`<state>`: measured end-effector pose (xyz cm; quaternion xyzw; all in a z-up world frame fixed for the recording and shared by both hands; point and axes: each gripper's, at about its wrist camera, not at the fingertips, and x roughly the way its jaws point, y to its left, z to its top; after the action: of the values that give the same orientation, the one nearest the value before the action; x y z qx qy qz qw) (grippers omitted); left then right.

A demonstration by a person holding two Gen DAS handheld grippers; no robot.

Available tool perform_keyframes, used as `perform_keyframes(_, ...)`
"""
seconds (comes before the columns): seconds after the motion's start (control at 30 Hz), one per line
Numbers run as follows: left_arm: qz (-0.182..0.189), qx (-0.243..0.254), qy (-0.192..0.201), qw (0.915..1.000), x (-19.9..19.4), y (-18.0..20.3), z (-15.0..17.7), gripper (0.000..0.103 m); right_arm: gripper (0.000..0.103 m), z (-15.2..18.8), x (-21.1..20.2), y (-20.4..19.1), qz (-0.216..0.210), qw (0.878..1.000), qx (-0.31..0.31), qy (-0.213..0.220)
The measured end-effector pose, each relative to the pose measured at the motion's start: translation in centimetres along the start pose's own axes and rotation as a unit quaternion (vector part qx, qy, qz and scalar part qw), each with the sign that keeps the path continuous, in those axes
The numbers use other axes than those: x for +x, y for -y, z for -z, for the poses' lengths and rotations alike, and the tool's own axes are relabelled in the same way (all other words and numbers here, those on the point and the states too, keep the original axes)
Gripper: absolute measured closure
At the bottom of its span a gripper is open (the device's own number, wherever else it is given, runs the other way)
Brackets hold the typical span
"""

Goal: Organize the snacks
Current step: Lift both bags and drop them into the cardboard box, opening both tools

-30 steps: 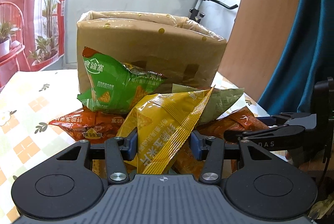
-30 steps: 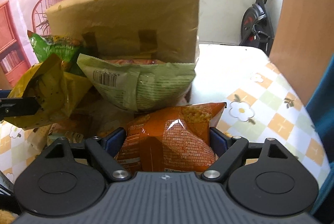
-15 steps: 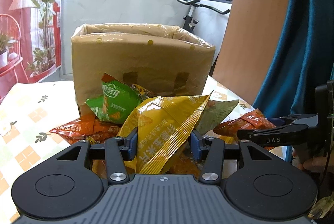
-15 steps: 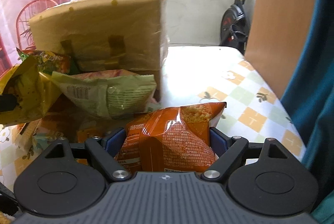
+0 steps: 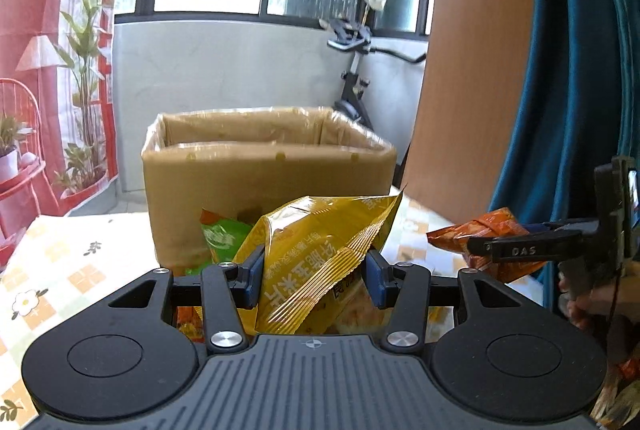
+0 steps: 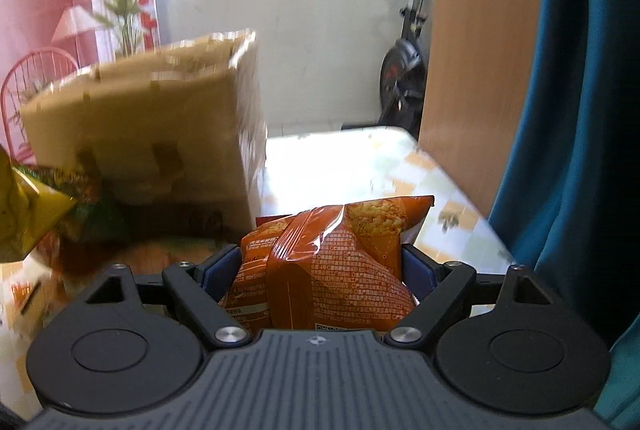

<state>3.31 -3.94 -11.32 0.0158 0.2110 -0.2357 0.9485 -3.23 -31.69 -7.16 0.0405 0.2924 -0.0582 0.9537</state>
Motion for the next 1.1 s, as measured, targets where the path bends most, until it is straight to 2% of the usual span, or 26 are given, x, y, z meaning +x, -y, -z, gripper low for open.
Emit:
perform_keyframes(0.13,0.004,-0.007,0.013,0.9999,-0.5,-0.1,-0.9,0.051,0.017,-0.8,-0.5,-0.2,-0.003,1.0,-0.005,0.017)
perform_keyframes(0.37,0.002,-0.021,0.022,0.9995,-0.7,-0.5,-1.9,0.051,0.017,-1.0,-0.2,-0.5,-0.019,1.0,-0.003,0.019)
perform_keyframes(0.57,-0.015,-0.029,0.039,0.9987,-0.8,-1.6,-3.7,0.051,0.017,-2.5,-0.6,-0.9,-0.036,0.999,-0.001,0.038)
perform_keyframes(0.83,-0.041,-0.025,0.078,0.9958,0.1,-3.0,-7.8,0.051,0.017,-8.0,-2.2,-2.5,-0.086,0.99,-0.013,0.112)
perform_keyframes(1.1,-0.04,-0.043,0.076,0.9954,3.6,-4.9,-11.5,0.051,0.017,-13.3,0.6,-6.7,-0.156,0.975,-0.066,0.143)
